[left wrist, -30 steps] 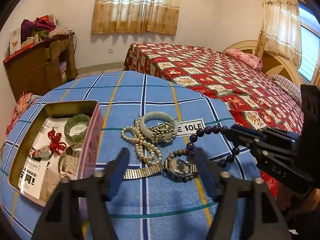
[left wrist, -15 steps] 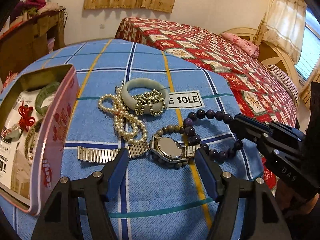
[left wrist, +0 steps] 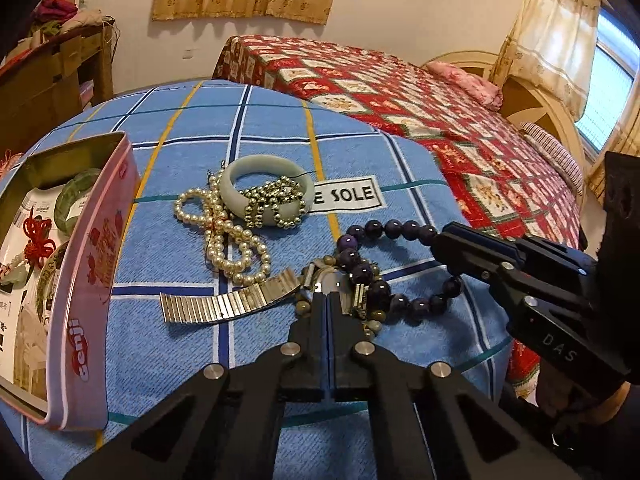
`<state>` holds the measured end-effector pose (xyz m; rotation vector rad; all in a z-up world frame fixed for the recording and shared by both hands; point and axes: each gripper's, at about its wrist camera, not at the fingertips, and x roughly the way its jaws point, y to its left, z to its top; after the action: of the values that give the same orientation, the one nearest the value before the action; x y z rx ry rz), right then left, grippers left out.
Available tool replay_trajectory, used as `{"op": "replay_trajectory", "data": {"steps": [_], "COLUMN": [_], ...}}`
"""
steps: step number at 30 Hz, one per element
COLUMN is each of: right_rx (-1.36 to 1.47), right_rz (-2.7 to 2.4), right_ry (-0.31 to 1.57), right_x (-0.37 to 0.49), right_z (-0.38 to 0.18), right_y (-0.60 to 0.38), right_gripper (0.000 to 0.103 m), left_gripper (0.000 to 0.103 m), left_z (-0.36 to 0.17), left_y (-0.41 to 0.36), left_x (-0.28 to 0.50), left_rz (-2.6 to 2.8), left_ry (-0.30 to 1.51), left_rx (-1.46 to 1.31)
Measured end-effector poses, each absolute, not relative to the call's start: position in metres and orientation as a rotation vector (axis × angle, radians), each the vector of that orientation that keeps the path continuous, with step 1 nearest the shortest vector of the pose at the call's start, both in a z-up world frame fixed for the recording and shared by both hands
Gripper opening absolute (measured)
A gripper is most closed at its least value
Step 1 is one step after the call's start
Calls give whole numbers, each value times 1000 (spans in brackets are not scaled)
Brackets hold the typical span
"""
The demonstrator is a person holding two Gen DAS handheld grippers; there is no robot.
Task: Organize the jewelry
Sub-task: 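Grasp the pale jade bangle with the left tool while the right tool holds the purple bracelet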
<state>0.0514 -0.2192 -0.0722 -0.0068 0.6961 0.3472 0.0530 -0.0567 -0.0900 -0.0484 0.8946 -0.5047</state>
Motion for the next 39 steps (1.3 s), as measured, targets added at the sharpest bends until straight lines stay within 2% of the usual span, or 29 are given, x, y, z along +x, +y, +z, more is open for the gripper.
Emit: {"op": "replay_trajectory", "data": {"steps": [9,11,12,13,14,15,16,17,20,21,23,24,34,35,39], "right_rx": [-28,-34,-50,-56,-53,-53,-61,-82,-110,-118,-151,-155,-95,-90,-66], "right_rz": [315,316,320,319,322,323,322,304,283,272,274,281,243,236,238], "right_ry": [692,706,714,711,710,717,726,733,769,758,752,754,644,634,626], "right_x": [53,55,55,54,54,55,56,57,63,63,62,61,77,82,94], "right_z": [-70,-72,-73,-74,-74,-75,-77,-80,-91,-91,-90,-90,-56,-53,-53], "right_y": [-221,-220,-218,-216,-215,-214,-213,-211,-209,-210,-207,-207,-215,-214,-208], "right_gripper": [16,16,16,17,22,29,49,56,55,52,21,17,16,16,16], "left_gripper": [0,3,9,23,33,50,61,63,63,63,63,63,62,59,26], "left_z": [-83,-85,-86,-88,-88,-87,-85,-83,-80,-79,-76,-74,-65,-67,-81], "left_y": [-56,-55,-55,-55,-54,-53,-52,-50,-49,-50,-50,-50,-46,-51,-63], "left_x": [53,56,57,57,58,56,55,54,57,60,66,68,131,138,152], "left_rz": [-482,-477,-471,-461,-445,-437,-433,-432,-442,-432,-423,-418,-274,-266,-259], "left_ry": [860,877,883,890,891,880,865,855,855,863,858,858,857,868,920], "left_rx": [-24,-34,-34,-31,-29,-31,-35,-40,-48,-38,-31,-25,-10,18,77]}}
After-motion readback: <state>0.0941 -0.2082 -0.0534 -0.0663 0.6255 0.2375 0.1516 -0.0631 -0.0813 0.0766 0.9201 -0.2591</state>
